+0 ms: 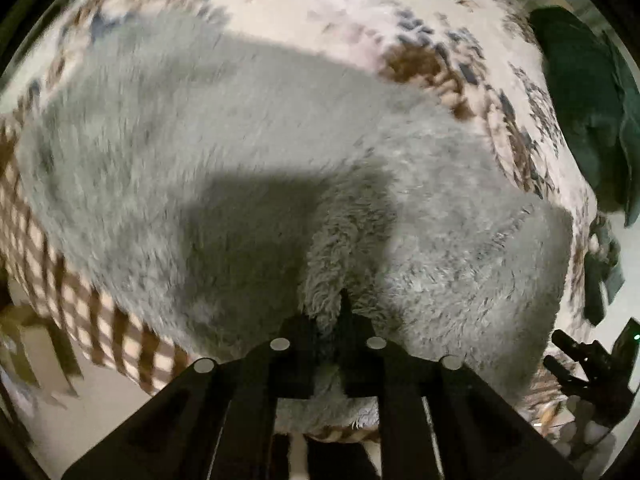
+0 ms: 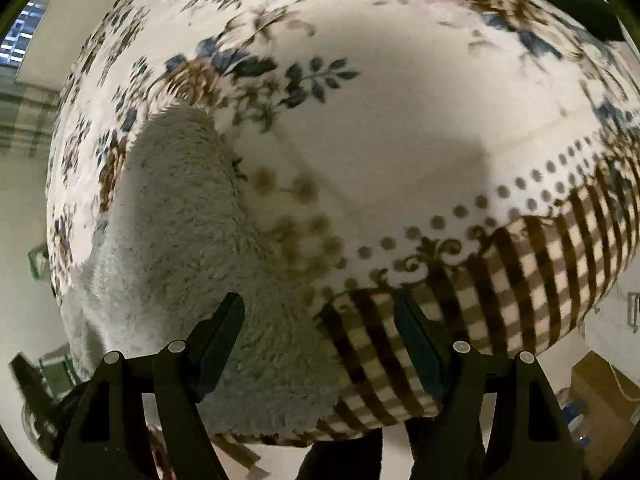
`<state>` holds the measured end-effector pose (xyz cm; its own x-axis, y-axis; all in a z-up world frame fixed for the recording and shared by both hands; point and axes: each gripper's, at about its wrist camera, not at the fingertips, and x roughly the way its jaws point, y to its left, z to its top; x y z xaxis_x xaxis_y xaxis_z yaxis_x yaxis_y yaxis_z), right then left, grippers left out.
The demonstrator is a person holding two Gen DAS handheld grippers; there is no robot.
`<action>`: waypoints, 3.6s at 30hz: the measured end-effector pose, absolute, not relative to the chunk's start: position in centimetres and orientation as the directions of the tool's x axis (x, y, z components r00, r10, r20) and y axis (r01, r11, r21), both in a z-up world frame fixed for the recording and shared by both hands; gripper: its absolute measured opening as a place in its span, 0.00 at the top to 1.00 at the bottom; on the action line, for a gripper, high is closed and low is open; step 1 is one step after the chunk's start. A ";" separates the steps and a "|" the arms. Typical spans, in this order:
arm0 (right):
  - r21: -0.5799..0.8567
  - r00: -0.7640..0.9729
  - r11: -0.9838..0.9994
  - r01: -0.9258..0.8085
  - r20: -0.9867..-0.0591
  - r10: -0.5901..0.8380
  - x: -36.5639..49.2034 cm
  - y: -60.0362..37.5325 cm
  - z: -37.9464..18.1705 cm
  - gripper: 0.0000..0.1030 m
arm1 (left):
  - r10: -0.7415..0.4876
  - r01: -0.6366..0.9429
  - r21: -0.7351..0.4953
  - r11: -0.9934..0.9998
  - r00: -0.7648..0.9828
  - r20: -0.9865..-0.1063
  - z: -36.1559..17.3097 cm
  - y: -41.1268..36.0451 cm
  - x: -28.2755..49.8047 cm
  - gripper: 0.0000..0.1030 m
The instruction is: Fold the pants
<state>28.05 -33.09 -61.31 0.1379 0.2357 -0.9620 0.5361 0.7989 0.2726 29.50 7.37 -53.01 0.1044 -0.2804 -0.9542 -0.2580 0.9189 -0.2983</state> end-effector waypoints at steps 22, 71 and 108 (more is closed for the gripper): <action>0.428 0.142 0.750 0.504 -0.898 0.417 33.0 -34.2 -67.3 0.65 | -0.291 -0.186 -0.307 0.934 0.107 -0.951 -56.4 3.6 39.2 0.35; 0.415 0.194 0.853 0.316 -0.908 0.370 33.7 -24.9 -58.4 0.10 | -0.174 -0.216 -0.498 0.840 0.762 -0.624 -34.4 7.9 25.9 0.89; 0.635 0.319 0.629 0.447 -0.771 0.551 30.8 -44.2 -61.1 0.05 | -0.239 0.039 -0.247 0.968 0.434 -0.869 -38.3 -10.8 32.6 0.00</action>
